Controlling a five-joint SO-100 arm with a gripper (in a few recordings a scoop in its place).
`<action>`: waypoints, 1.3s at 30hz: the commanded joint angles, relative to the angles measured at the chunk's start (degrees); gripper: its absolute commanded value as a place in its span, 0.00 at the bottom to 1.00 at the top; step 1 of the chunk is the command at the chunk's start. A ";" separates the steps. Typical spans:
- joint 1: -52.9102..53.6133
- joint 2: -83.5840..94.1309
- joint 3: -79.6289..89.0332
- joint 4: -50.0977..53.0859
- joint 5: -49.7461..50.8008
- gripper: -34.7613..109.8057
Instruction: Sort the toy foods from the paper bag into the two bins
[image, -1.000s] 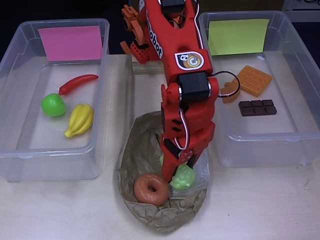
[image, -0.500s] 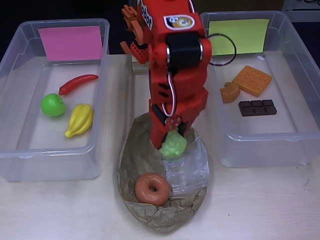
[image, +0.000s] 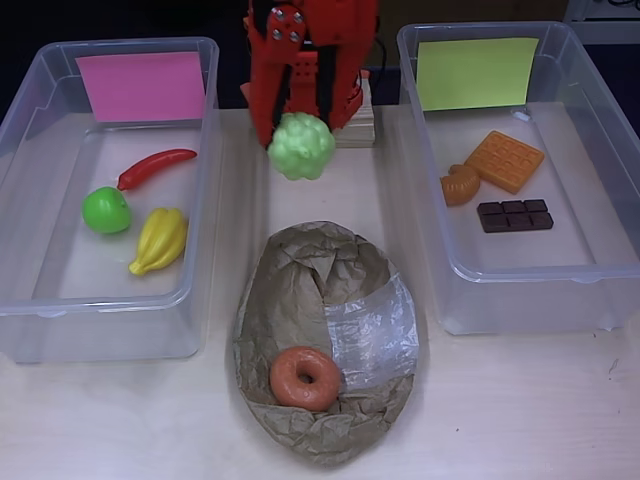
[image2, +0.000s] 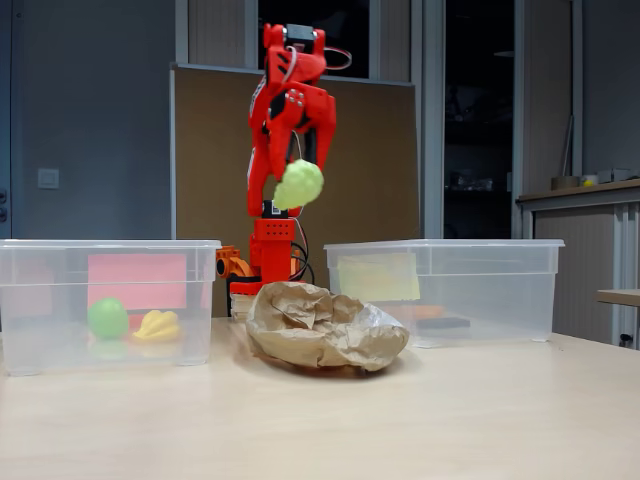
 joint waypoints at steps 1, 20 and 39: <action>6.86 10.55 8.53 -1.85 0.35 0.29; 57.04 4.92 27.07 -14.94 -17.58 0.31; 58.71 -21.01 23.20 -21.88 -19.42 0.38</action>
